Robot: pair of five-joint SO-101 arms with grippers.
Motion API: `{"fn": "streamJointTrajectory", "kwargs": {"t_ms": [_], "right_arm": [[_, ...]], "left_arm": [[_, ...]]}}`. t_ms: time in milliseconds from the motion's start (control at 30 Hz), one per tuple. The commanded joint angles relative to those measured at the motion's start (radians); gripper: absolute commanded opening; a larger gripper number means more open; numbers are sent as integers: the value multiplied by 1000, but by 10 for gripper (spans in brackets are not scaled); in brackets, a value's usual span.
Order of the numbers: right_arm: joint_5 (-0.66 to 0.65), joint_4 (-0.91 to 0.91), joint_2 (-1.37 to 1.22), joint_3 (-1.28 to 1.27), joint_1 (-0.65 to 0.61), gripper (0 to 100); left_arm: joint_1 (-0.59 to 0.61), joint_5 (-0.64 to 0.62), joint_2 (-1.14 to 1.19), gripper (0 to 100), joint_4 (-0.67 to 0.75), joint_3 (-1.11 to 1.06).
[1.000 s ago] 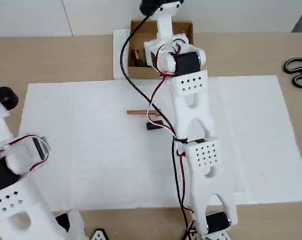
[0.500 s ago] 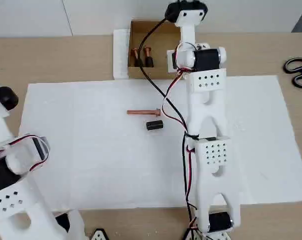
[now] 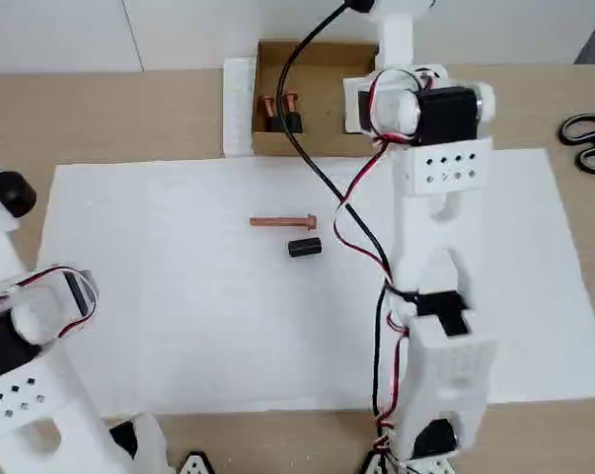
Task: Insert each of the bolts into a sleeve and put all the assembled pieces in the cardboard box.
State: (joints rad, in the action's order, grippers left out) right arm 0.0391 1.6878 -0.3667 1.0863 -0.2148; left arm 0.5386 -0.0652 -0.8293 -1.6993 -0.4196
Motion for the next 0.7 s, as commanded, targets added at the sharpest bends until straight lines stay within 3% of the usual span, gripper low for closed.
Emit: {"fn": "streamJointTrajectory", "kwargs": {"t_ms": [0,200,433,667], "right_arm": [[-6,2,255,-256,-4,162],[-2,-15,510,-531,-10,162],[9,-24,622,-868,-41,162],[222,-145,624,-1082,-54,162]], "left_arm": [[3,3,-15,167,-9,2],[3,3,-15,167,-9,2],[3,3,-15,167,-9,2],[3,3,-15,167,-9,2]]}}
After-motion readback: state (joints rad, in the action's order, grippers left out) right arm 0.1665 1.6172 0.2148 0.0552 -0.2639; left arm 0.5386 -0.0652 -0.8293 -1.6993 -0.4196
